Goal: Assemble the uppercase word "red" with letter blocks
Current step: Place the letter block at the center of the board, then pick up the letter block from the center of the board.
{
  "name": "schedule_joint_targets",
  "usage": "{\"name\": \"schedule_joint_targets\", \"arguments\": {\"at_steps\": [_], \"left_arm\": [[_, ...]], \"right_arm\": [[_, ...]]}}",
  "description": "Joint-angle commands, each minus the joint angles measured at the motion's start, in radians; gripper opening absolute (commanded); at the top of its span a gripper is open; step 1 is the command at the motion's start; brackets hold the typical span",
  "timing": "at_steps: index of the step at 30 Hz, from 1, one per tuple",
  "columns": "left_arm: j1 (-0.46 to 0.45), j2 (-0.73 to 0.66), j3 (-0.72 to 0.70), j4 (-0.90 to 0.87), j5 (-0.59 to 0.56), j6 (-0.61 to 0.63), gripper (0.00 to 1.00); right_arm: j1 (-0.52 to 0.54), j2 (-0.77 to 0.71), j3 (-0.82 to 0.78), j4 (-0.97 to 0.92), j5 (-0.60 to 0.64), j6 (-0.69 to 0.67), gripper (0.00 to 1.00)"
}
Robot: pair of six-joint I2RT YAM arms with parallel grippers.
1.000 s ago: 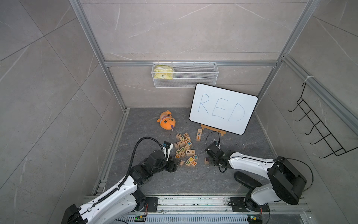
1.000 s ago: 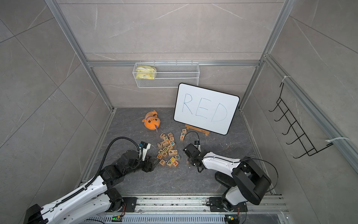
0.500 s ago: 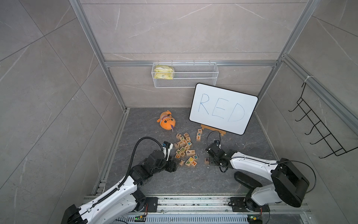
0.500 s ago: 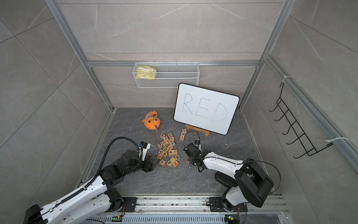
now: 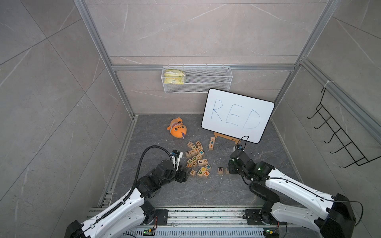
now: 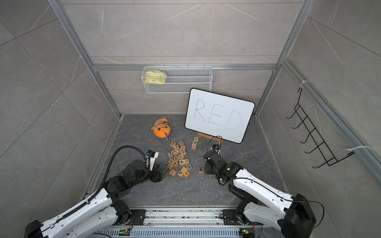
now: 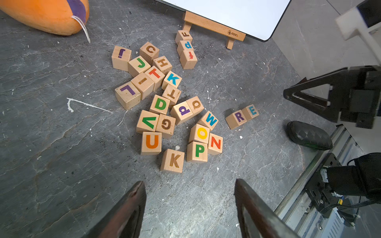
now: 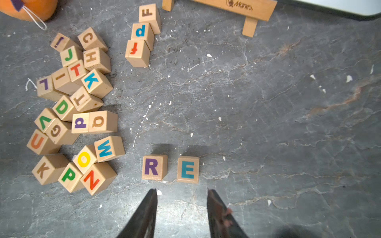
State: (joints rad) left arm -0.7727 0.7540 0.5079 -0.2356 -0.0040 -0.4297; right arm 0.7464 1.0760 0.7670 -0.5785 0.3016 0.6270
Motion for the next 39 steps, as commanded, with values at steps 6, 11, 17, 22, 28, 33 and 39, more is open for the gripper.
{"name": "schedule_joint_targets", "arguments": {"at_steps": [6, 11, 17, 22, 28, 33, 39], "left_arm": [[-0.005, 0.016, 0.034, -0.004, -0.033, 0.017, 0.71], [-0.004, 0.025, 0.034, -0.013, -0.083, 0.018, 0.71], [-0.004, -0.016, 0.038, -0.038, -0.097, 0.005, 0.71], [-0.005, -0.073, 0.014, -0.018, -0.068, 0.014, 0.7], [-0.004, -0.085, 0.008, -0.001, -0.031, 0.003, 0.71], [-0.005, -0.086, 0.009, 0.002, -0.017, 0.003, 0.7], [-0.004, -0.114, 0.005, -0.003, -0.017, -0.002, 0.7]], "right_arm": [[-0.003, -0.026, 0.035, -0.032, -0.049, 0.01, 0.42], [0.023, 0.108, 0.162, -0.037, -0.036, 0.067, 0.41], [0.151, 0.432, 0.489, -0.071, -0.007, 0.205, 0.46], [0.192, 0.678, 0.667, 0.012, -0.088, 0.322, 0.43], [0.199, 0.879, 0.802, 0.026, -0.078, 0.383, 0.43], [0.201, 0.974, 0.868, 0.002, -0.077, 0.413, 0.44], [0.2, 1.004, 0.856, -0.011, -0.03, 0.477, 0.46]]}}
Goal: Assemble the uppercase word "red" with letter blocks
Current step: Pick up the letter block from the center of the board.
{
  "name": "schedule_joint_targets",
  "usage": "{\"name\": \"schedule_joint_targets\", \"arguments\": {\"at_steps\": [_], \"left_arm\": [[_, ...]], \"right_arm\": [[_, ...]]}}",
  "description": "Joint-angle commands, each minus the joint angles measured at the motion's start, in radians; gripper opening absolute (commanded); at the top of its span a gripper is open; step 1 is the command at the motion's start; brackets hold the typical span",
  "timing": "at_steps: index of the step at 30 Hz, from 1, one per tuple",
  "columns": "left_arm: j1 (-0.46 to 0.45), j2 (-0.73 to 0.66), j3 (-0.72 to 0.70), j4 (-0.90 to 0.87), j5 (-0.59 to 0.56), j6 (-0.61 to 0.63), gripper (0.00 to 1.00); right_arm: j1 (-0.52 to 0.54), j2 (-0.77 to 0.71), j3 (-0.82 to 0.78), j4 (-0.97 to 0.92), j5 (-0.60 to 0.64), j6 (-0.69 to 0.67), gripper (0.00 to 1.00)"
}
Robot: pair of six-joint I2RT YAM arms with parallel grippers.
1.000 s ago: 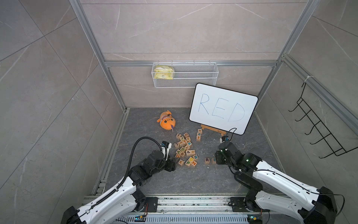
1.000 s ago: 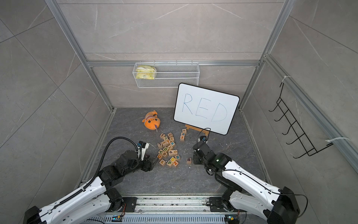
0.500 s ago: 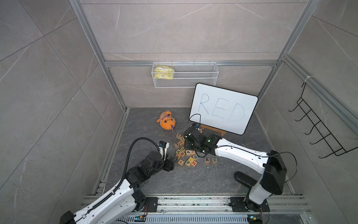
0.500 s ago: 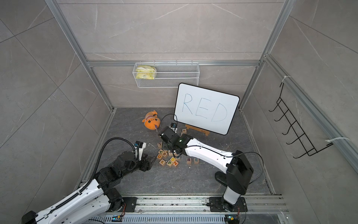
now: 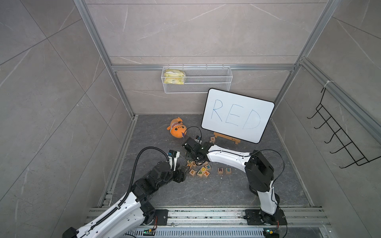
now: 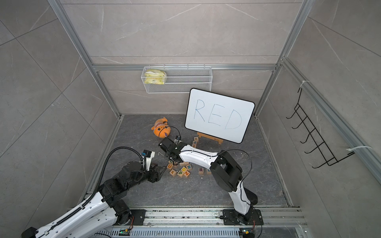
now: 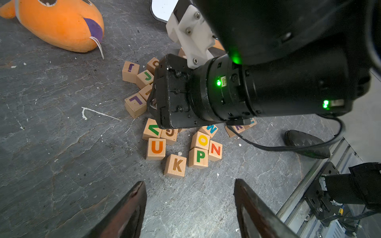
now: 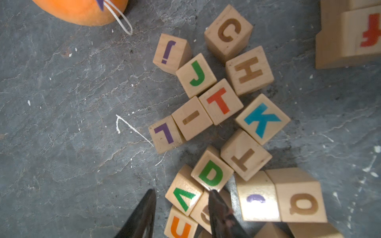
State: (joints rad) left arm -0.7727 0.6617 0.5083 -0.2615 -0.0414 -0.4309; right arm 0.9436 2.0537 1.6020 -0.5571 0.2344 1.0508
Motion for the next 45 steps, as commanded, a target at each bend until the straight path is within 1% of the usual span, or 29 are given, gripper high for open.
{"name": "schedule_joint_targets", "arguments": {"at_steps": [1, 8, 18, 24, 28, 32, 45], "left_arm": [[-0.005, -0.026, 0.002, 0.025, 0.02, -0.003, 0.7], [-0.004, -0.031, 0.001, 0.028, 0.029, -0.003, 0.71], [-0.004, -0.028, -0.002, 0.035, 0.034, -0.007, 0.71], [-0.004, -0.027, -0.005, 0.037, 0.031, -0.005, 0.71], [-0.004, -0.03, -0.006, 0.041, 0.031, -0.004, 0.71], [-0.004, -0.034, -0.008, 0.041, 0.029, -0.004, 0.71], [-0.004, -0.048, -0.015, 0.046, 0.024, -0.004, 0.71]], "right_arm": [[0.003, 0.029, 0.022, -0.042, 0.044, 0.068, 0.46], [0.004, 0.028, -0.014, -0.022, 0.083, 0.112, 0.43], [-0.006, 0.075, 0.002, -0.034, 0.075, 0.136, 0.43], [-0.009, 0.091, 0.007, -0.019, 0.064, 0.137, 0.42], [-0.01, 0.097, 0.02, -0.037, 0.06, 0.137, 0.43], [-0.009, 0.08, -0.002, -0.034, 0.068, 0.136, 0.45], [-0.003, -0.006, -0.068, -0.006, 0.085, 0.127, 0.45]]}}
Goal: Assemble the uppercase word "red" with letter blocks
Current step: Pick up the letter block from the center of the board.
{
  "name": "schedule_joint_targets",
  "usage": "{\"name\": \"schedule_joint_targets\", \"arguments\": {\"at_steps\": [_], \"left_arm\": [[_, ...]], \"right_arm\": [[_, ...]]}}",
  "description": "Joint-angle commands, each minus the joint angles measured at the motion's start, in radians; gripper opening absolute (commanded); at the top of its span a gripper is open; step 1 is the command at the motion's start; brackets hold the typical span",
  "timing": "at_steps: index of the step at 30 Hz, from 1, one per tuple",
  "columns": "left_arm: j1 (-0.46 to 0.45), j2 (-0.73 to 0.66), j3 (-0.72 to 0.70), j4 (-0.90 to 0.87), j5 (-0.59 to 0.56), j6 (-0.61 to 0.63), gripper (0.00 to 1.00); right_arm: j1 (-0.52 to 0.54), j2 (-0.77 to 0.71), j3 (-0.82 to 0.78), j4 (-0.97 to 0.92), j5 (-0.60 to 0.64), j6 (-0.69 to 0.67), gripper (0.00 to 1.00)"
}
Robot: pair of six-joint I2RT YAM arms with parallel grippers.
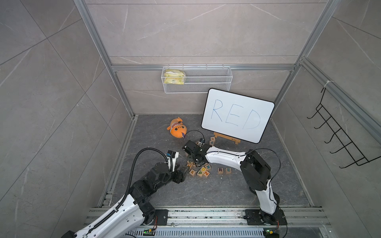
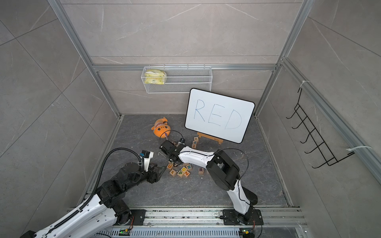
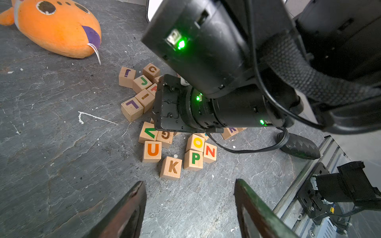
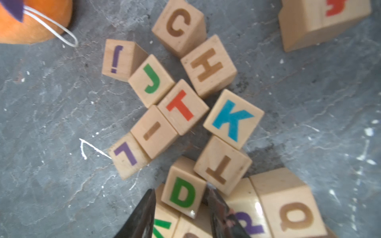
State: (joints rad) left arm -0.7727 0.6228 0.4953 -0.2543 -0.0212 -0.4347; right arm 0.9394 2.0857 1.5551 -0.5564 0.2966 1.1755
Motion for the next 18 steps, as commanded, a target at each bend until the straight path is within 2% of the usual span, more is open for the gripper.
{"name": "schedule_joint_targets", "arguments": {"at_steps": [1, 8, 18], "left_arm": [[-0.004, -0.008, -0.003, 0.04, 0.004, -0.001, 0.71], [-0.004, -0.001, -0.001, 0.041, 0.006, 0.001, 0.71], [-0.004, -0.007, -0.002, 0.041, 0.012, 0.003, 0.71]], "right_arm": [[0.001, -0.039, -0.021, -0.013, 0.024, 0.004, 0.45], [0.008, -0.038, -0.017, -0.013, 0.043, -0.004, 0.47], [0.006, 0.036, 0.054, -0.022, 0.029, -0.012, 0.48]]}}
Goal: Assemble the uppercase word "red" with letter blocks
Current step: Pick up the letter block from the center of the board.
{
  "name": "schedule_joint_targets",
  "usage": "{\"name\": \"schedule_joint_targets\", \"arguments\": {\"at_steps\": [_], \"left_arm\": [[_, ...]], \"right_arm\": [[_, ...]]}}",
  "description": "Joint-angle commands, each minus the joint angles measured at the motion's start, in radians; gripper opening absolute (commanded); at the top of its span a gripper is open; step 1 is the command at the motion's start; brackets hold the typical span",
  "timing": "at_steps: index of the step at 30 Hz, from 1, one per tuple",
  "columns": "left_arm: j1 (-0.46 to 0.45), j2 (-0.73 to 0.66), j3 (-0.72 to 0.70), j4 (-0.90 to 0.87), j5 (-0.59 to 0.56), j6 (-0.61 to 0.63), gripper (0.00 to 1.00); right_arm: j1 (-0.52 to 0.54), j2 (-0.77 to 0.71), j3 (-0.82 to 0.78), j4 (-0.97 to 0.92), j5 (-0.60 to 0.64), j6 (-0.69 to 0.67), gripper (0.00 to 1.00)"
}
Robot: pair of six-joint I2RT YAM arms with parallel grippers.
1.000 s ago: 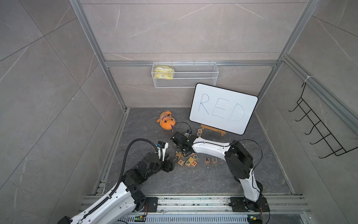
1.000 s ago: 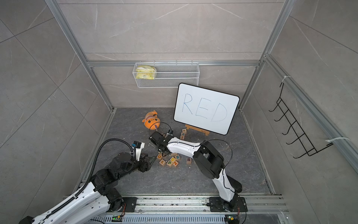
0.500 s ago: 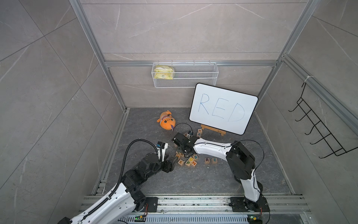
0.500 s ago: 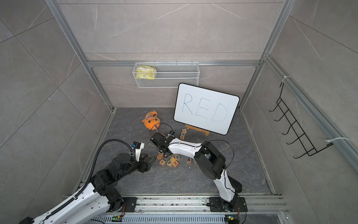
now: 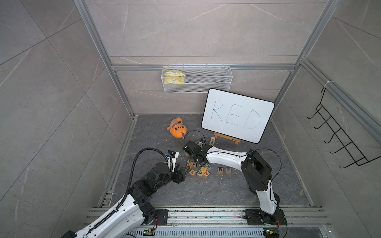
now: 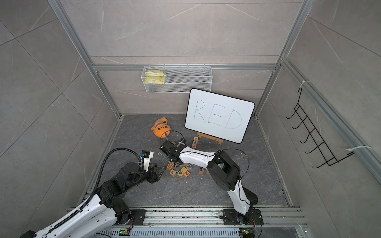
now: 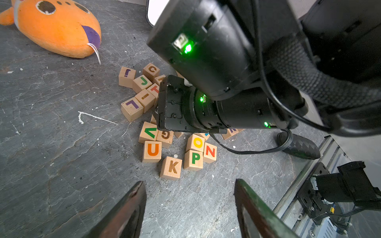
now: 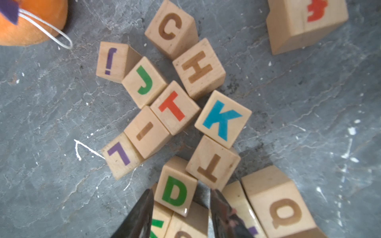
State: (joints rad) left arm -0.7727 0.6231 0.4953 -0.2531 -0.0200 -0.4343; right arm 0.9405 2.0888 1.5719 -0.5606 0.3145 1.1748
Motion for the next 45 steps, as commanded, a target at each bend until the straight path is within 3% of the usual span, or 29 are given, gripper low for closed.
{"name": "schedule_joint_targets", "arguments": {"at_steps": [1, 16, 32, 39, 45], "left_arm": [[-0.004, -0.01, -0.003, 0.04, 0.011, 0.003, 0.71], [-0.004, -0.03, -0.007, 0.037, 0.008, 0.004, 0.71], [-0.004, -0.029, -0.006, 0.035, 0.005, 0.004, 0.71], [-0.004, -0.026, -0.006, 0.035, 0.006, 0.005, 0.71], [-0.004, -0.031, -0.006, 0.04, 0.023, 0.007, 0.71]], "right_arm": [[0.003, 0.041, 0.043, -0.017, 0.01, -0.01, 0.48], [-0.001, 0.091, 0.091, -0.047, 0.007, -0.014, 0.46], [-0.001, 0.099, 0.099, -0.052, -0.005, -0.021, 0.38], [-0.002, 0.06, 0.069, -0.012, -0.038, -0.034, 0.35], [-0.006, -0.064, -0.04, 0.149, -0.089, -0.111, 0.33]]}}
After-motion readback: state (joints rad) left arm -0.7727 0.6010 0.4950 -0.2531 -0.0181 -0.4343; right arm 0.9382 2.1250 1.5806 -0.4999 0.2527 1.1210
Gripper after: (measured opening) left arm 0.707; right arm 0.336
